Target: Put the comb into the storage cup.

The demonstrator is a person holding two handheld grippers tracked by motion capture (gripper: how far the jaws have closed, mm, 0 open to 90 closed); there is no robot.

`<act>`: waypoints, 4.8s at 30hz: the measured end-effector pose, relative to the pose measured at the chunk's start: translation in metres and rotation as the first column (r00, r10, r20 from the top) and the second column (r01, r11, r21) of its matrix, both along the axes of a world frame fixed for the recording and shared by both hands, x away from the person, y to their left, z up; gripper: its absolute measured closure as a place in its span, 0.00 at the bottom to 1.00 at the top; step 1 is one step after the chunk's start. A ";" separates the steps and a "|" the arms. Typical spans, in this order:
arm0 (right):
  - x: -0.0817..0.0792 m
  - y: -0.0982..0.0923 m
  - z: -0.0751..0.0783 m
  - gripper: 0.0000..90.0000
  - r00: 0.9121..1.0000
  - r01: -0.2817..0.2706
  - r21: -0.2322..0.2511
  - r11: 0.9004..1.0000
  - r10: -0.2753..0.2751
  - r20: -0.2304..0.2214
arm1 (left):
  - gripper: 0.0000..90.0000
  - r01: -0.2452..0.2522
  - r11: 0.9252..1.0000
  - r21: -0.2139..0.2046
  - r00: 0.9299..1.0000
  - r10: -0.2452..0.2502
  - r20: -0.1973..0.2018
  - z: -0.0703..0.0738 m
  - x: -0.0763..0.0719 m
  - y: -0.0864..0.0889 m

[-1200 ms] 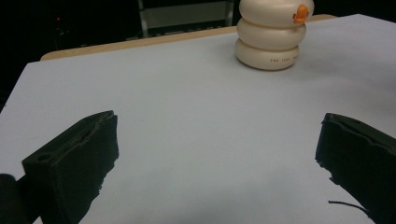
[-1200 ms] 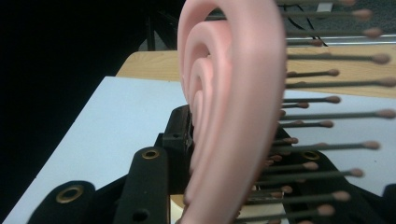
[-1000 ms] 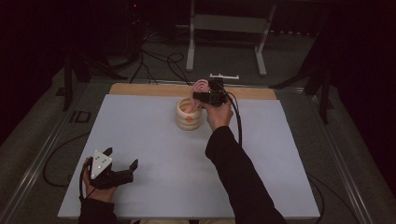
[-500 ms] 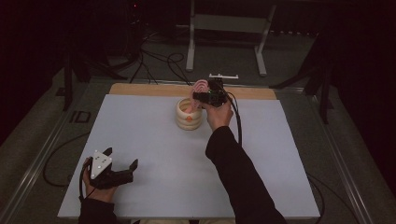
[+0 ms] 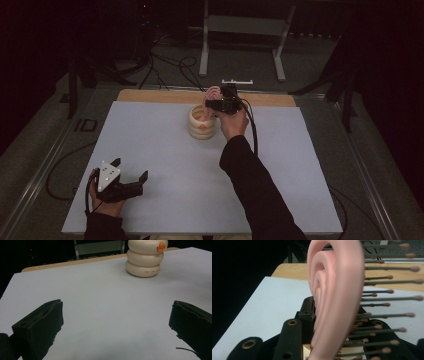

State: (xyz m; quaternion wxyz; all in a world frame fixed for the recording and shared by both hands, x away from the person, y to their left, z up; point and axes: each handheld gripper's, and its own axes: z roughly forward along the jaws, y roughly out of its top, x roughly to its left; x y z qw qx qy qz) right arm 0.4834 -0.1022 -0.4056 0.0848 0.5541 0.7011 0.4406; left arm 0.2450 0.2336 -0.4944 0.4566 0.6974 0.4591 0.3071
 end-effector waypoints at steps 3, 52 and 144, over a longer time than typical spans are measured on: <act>0.000 0.000 0.000 0.71 1.000 0.005 0.004 1.000 -0.005 -0.002 | 0.00 -0.001 1.000 0.001 1.000 0.001 0.000 0.000 0.000 0.000; 0.002 -0.018 -0.012 0.67 0.998 0.042 0.042 0.998 -0.041 -0.040 | 0.00 0.002 1.000 0.001 1.000 -0.002 -0.003 -0.001 0.000 -0.001; -0.038 -0.056 -0.013 0.09 0.987 -0.079 -0.183 0.980 0.103 0.124 | 0.00 0.003 1.000 0.005 1.000 -0.003 -0.002 -0.001 0.000 -0.003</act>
